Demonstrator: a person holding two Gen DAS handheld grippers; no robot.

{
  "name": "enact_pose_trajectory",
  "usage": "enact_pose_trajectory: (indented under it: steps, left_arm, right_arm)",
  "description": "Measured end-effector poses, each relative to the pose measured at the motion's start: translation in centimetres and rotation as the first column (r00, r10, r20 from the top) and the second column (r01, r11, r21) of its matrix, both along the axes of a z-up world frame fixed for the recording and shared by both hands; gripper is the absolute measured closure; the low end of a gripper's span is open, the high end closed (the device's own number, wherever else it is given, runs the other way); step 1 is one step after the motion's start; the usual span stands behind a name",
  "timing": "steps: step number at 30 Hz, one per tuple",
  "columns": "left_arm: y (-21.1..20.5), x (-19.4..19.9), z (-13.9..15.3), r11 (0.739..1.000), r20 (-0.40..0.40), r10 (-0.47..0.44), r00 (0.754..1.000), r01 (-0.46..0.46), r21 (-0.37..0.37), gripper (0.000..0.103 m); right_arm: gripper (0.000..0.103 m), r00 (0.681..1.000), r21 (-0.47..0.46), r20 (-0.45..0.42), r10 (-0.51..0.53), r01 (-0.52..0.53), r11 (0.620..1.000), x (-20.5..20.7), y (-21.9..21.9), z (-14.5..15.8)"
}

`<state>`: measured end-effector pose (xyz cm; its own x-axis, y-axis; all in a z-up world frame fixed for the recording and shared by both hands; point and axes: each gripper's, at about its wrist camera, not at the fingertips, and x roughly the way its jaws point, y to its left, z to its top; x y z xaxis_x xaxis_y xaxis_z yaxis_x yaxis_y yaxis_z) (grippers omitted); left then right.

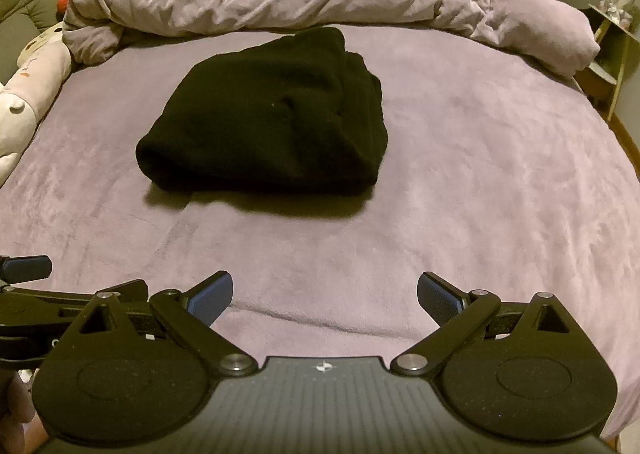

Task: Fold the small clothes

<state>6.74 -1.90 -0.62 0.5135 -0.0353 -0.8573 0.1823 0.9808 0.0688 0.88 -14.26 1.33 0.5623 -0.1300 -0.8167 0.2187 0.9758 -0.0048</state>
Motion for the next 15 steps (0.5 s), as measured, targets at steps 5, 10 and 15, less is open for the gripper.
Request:
enact_pose_trajectory:
  steps: [5,10,15]
  left_arm:
    - [-0.02,0.01,0.02,1.000,0.000,0.001,1.000,-0.001,0.001,0.000]
    - [-0.23,-0.05,-0.30,1.000,-0.010,0.004,1.000,-0.004,-0.005,0.000]
    - [-0.19,-0.04,-0.59,1.000,-0.015,0.007,1.000,-0.007,-0.014,0.000]
  right_arm:
    - [0.004,1.000,-0.001,-0.001,-0.002,0.002,1.000,-0.02,0.02,-0.02]
    - [0.004,1.000,0.001,-0.006,-0.005,0.005,1.000,0.06,-0.02,-0.14]
    - [0.004,1.000,0.007,-0.011,-0.009,0.009,1.000,0.09,-0.15,-0.22]
